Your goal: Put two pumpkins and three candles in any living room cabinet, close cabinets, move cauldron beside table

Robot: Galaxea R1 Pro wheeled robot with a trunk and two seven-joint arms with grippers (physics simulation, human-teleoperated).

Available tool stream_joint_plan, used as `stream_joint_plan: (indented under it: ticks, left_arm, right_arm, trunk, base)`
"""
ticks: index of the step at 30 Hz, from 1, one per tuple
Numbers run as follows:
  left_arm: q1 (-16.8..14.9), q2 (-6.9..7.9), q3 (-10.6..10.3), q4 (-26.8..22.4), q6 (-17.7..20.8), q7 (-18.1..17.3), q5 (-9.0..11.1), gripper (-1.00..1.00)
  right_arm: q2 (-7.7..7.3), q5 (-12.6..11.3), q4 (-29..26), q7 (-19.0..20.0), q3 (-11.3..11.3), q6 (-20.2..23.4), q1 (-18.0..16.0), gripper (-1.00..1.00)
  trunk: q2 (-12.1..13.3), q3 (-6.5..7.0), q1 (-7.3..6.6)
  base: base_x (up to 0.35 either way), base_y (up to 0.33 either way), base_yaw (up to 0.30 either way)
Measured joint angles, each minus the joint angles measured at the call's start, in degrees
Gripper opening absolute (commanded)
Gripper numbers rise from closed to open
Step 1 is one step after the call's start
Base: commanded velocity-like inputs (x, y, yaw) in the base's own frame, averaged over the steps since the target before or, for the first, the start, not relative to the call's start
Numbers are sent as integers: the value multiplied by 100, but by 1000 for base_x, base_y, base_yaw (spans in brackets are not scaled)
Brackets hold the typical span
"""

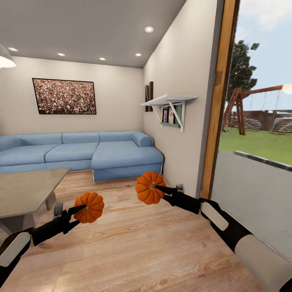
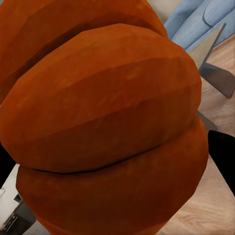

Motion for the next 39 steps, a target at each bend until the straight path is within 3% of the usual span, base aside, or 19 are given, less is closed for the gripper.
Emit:
stream_joint_plan:
  ticks: [14,25,39]
  left_arm:
    - [2,3,2,5,1,0,3,-100]
    - [2,4,3,6,-7,-4,-21,-100]
    - [3,4,7,7,-10,-8,-34,-100]
  right_arm:
    - [3,5,-6,-70,7,10,-1,-100]
    - [5,20,-3,-75,11,6,-1,-100]
    - [3,11,-10,-74,10,11,-1,-100]
  trunk:
    - [0,48,0]
    - [0,118,3]
    - [0,207,0]
  base:
    - [-8,0,128]
    - [-274,0,214]
    - [-24,0,226]
